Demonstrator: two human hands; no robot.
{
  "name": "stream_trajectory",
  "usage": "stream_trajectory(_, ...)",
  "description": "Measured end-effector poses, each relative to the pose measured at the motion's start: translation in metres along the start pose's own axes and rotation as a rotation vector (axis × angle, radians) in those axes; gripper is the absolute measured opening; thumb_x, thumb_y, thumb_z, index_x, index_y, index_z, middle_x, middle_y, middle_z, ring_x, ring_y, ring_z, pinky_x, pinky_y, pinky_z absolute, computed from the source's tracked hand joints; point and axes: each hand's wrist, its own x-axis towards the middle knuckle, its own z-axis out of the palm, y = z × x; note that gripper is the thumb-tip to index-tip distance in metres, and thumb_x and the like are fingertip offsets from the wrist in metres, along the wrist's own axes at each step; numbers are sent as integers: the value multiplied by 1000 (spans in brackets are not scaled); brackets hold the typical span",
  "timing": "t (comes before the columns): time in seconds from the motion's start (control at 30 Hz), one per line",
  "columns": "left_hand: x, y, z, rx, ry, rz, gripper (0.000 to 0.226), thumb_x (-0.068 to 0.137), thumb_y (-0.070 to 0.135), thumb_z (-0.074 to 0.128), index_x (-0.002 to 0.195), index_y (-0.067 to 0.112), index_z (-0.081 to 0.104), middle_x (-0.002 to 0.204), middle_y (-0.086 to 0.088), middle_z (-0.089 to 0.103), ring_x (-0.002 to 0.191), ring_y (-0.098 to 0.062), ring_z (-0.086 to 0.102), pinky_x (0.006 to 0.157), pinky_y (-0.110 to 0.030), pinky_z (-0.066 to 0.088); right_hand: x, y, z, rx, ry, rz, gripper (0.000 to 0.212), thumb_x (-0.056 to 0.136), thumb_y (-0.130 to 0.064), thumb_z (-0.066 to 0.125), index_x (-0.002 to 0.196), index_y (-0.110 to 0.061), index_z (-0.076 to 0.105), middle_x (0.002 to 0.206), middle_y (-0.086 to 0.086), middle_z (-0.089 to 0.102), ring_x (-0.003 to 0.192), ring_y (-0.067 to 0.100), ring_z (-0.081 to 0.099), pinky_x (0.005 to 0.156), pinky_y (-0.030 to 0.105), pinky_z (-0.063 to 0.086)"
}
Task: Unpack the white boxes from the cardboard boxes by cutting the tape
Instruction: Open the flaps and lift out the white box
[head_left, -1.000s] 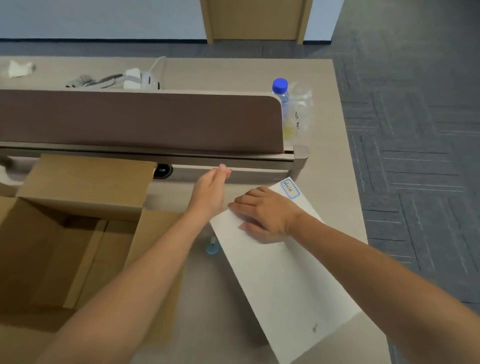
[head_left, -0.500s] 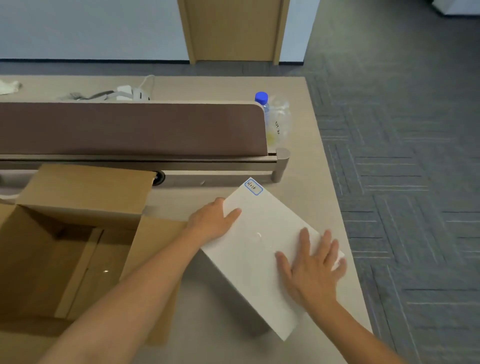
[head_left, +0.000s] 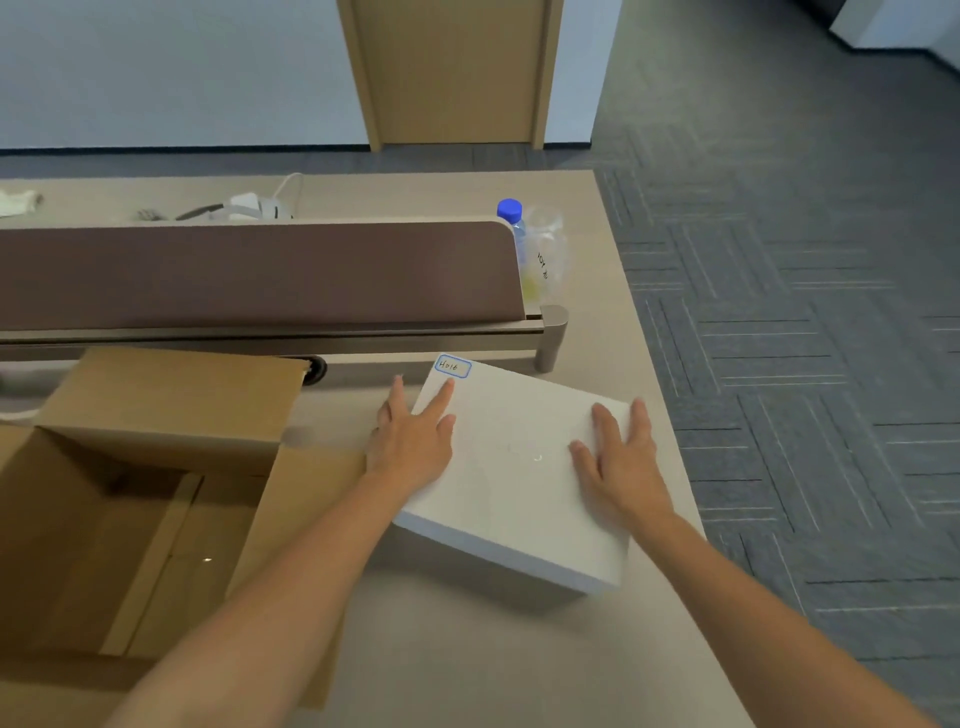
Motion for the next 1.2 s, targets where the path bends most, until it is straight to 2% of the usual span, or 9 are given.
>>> stream_trajectory(0.13,6,3,11,-11,92,29,53,106,42,24,158,40,12,165,-1,-17,151,-31,-3,118,-49,25,45,5,-13,-20,-65,-114,52,100,-51,36,149,-36,26,163,-4,-13,146,32,21,110,50,36)
stream_trajectory(0.3,26,11,21,-127,141,-7,54,105,37,28,158,32,17,167,-1,-6,150,-32,8,120,-45,23,92,11,-22,-56,-90,-202,51,100,-53,30,148,-39,24,160,-14,-12,135,31,43,103,47,44)
stream_trajectory(0.4,44,13,20,-159,173,-15,53,105,36,29,158,31,21,167,-2,-3,148,-33,14,119,-45,24,113,9,-23,-42,-87,-226,51,100,-53,30,149,-38,25,161,-11,-11,128,31,51,101,43,46)
stream_trajectory(0.67,56,21,19,-185,182,-76,52,105,36,28,157,35,21,166,0,-3,148,-32,18,118,-46,27,137,6,-27,-63,-90,-263,48,100,-49,32,147,-37,28,161,-5,-9,117,33,57,95,38,47)
stream_trajectory(0.8,50,26,12,-127,128,-112,54,106,41,24,158,36,15,167,-2,-3,148,-34,19,118,-47,26,131,-5,-31,-187,-66,-235,45,101,-49,29,144,-37,26,164,6,-6,124,37,49,90,44,48)
stream_trajectory(0.87,43,26,6,-89,100,-122,57,105,45,26,159,31,14,166,-7,1,146,-36,21,118,-46,26,123,-12,-30,-302,3,-186,47,101,-50,30,142,-29,28,163,16,-1,122,40,49,86,45,45)
stream_trajectory(1.0,11,24,-11,-128,117,-109,60,104,47,31,158,24,19,163,-9,16,146,-33,24,117,-44,26,86,-21,-26,-345,35,-64,67,94,-66,30,146,-25,24,161,21,-2,136,42,33,106,52,36)
stream_trajectory(1.13,-27,13,-20,-169,157,-45,56,103,45,36,154,21,33,156,-7,32,141,-28,33,114,-43,32,31,-20,-1,-566,-137,-296,103,72,-93,25,152,-36,-7,161,12,-20,147,46,-8,111,68,7)
stream_trajectory(1.2,-41,5,-21,-201,167,-11,54,102,45,38,150,22,39,150,-7,38,139,-26,35,113,-44,34,22,-18,8,-705,-162,-400,111,72,-91,35,151,-36,-19,162,7,-23,145,49,-17,108,74,5)
